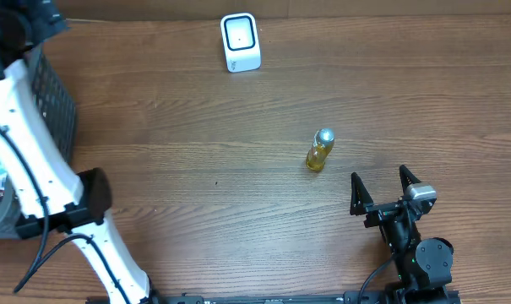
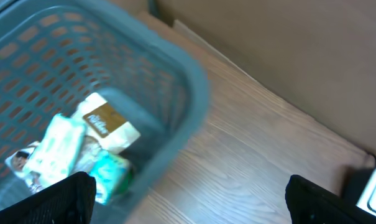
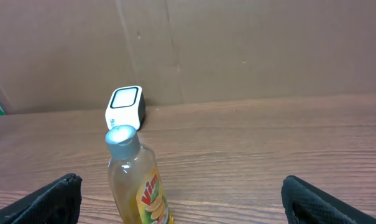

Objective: Scan the item barcode
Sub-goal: 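Swing the left gripper left and lower it into the grey basket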

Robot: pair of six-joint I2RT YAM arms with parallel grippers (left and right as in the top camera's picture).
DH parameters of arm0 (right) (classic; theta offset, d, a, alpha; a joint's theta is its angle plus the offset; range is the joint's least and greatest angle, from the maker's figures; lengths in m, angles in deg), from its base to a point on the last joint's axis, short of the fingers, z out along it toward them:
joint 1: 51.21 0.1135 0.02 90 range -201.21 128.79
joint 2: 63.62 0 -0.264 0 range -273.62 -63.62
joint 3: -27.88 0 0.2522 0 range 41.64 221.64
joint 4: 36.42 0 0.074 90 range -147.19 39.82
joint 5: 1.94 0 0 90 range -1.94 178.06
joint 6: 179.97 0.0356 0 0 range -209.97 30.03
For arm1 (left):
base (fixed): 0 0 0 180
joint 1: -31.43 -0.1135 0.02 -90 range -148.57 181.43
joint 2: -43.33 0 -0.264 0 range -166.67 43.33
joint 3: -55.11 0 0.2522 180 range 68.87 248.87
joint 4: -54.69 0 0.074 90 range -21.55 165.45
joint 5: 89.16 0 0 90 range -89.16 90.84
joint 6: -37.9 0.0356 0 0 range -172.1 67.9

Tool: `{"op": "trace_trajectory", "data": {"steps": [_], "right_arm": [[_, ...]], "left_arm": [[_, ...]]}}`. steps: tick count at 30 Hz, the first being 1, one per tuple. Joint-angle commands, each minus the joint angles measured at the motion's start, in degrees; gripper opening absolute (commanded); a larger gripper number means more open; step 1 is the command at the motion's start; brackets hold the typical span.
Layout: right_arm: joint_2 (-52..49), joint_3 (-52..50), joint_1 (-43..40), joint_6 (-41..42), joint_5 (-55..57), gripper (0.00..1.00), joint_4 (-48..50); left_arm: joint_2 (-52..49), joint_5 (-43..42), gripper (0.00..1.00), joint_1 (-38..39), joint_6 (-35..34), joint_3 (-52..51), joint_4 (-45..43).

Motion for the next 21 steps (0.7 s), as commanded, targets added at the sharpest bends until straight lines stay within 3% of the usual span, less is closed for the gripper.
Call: {"op": "trace_trajectory", "data": {"steps": [1, 21], "right_arm": [[0.6, -0.6, 0.1, 0.0, -0.3, 1.0, 0.1], [0.6, -0.6, 0.1, 0.0, -0.3, 1.0, 0.1]], "left_arm": [[0.7, -7.1, 1.0, -5.0, 1.3, 0.3, 0.2], [2.8, -11.9, 0.99, -17.3, 4.0, -16.4, 0.1]]}}
